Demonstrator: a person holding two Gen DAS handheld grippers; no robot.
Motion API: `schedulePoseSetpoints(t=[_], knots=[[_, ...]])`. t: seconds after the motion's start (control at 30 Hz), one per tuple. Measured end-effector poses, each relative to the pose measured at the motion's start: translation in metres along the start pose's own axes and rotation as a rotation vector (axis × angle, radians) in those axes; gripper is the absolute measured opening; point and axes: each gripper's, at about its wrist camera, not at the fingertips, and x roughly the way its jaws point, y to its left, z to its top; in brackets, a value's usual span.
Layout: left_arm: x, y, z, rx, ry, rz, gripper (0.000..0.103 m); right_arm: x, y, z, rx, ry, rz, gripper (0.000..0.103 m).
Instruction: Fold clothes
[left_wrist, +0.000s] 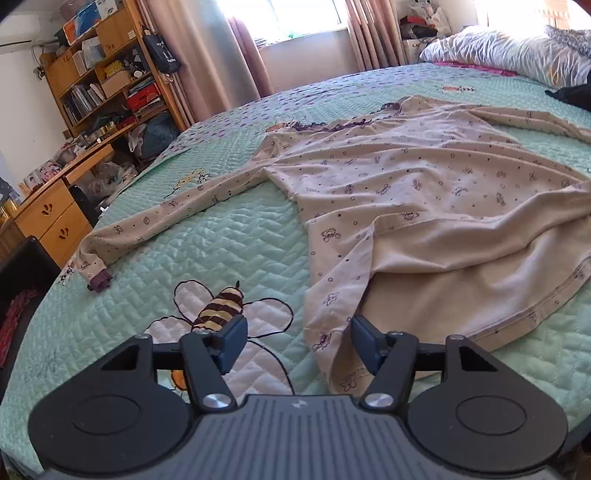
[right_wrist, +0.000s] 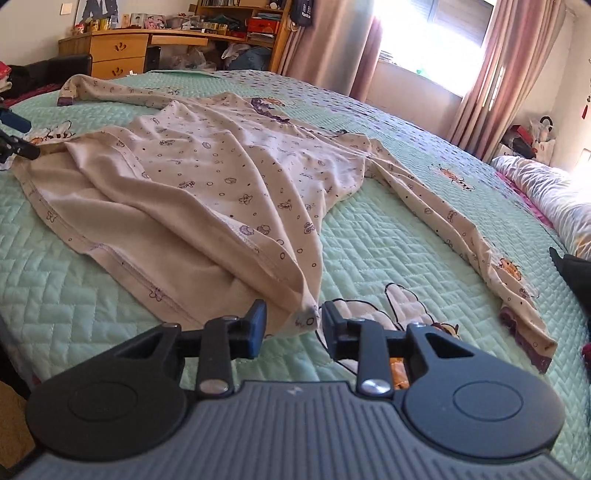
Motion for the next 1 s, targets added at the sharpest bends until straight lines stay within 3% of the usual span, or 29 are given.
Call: schedulePoseSetpoints(t=[0.03, 0.1, 0.13, 0.33, 0.4, 0.5, 0.63, 0.83, 1.0], knots=[[0.001, 0.000, 0.000, 0.004, 0.003, 0.003, 0.044, 0.000, 0.000, 0.000, -0.005, -0.003, -0.003, 0.034], [0.003, 0.001, -0.001, 0.001, 0.006, 0.009, 0.010, 0.002, 0.002, -0.001, -0.021, 0.002, -0.012, 0.034], [0.004, 0.002, -0.001, -0.007, 0.006, 0.012, 0.003, 0.002, 0.004, -0.002, -0.032, 0.003, -0.017, 0.033], [-0.005, 0.005, -0.004, -0.050, -0.024, 0.011, 0.003, 0.002, 0.008, -0.007, -0.038, 0.006, -0.031, 0.028], [-0.008, 0.005, -0.005, -0.057, -0.028, 0.011, 0.003, 0.001, 0.005, -0.007, -0.019, 0.000, -0.031, 0.014], [-0.011, 0.006, -0.006, -0.067, -0.034, 0.017, 0.003, -0.011, 0.001, -0.006, 0.016, -0.028, -0.035, 0.006], [-0.021, 0.015, -0.008, -0.123, -0.058, 0.050, 0.003, -0.028, -0.006, -0.005, 0.063, -0.064, -0.041, 0.004], [-0.054, 0.030, -0.017, -0.214, -0.119, 0.038, 0.003, -0.042, -0.014, -0.008, 0.117, -0.092, -0.045, 0.003], [-0.026, 0.028, -0.037, -0.243, -0.004, -0.001, 0.004, -0.030, -0.015, -0.021, 0.126, -0.052, -0.037, 0.003]])
